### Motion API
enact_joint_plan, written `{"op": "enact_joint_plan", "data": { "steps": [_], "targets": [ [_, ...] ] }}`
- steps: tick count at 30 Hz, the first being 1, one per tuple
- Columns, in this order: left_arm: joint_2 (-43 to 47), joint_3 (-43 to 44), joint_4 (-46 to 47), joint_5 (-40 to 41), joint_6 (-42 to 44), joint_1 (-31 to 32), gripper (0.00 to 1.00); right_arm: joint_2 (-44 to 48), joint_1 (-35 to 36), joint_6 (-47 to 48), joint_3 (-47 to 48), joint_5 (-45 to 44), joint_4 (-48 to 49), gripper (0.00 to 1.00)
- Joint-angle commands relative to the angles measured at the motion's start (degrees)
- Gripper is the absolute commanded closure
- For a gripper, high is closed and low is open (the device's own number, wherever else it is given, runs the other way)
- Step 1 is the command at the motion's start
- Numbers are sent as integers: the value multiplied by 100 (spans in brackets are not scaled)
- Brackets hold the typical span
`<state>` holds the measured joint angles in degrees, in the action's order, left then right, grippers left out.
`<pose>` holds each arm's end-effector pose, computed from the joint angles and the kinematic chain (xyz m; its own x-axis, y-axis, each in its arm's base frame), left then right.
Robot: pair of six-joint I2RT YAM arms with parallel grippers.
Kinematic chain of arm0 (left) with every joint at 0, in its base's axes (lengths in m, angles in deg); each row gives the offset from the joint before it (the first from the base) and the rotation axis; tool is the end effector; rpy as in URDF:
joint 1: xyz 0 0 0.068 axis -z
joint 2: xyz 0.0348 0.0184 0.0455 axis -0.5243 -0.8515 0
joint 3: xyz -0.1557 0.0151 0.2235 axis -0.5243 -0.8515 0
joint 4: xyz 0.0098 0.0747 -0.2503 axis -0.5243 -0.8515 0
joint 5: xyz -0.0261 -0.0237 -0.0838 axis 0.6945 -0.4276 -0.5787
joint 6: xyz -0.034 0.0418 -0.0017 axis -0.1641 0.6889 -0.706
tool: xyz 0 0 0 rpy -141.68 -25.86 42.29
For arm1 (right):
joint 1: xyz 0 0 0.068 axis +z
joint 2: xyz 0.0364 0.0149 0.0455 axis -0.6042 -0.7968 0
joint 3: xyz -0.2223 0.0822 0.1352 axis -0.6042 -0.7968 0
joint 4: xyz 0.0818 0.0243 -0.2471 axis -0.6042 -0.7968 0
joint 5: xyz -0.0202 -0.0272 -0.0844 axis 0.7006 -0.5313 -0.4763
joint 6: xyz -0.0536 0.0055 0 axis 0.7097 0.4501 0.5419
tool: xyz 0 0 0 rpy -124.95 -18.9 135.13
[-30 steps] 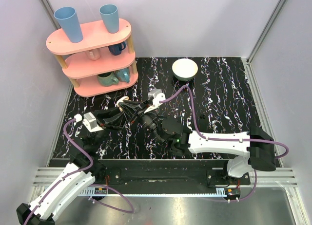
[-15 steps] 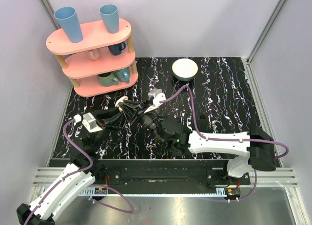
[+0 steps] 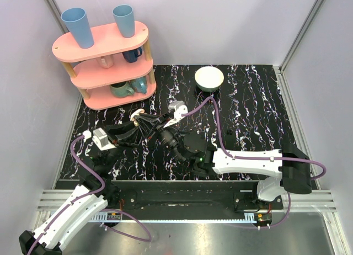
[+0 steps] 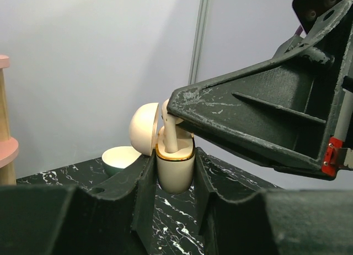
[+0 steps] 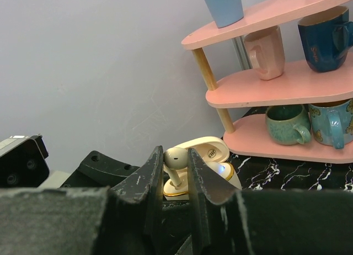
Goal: Insert the wireless bluetooth earbuds into the charging case
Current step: Insert the left earbud into the left side groove of the charging case.
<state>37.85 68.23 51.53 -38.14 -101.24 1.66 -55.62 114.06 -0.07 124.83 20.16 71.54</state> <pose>0.0920 -0.0664 0.3018 0.2767 -0.4691 -0.8387 0.7320 0.6683 -0.1324 0.0974 0.3356 0.3761 -0.0641 0.4996 -0.8639 -0.7196 0.5766 0.3868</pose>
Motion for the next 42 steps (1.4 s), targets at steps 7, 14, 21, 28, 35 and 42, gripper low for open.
{"op": "enact_joint_plan", "data": {
  "steps": [7,14,21,28,35,42],
  "targets": [
    [57,0,550,238,-63,-5,100,-192,64,-135,147,103,161,97],
    [144,-26,550,335,-46,3,100,-148,81,6,68,6,153,97],
    [346,18,454,449,147,3,100,-174,116,-170,32,6,-146,97],
    [364,44,418,458,191,3,100,-174,125,-179,-11,-12,-252,97],
    [346,27,419,432,200,-5,100,-201,134,-126,50,15,-550,97],
    [364,36,489,186,341,3,100,-306,134,-126,410,-327,-1253,93]
  ]
}}
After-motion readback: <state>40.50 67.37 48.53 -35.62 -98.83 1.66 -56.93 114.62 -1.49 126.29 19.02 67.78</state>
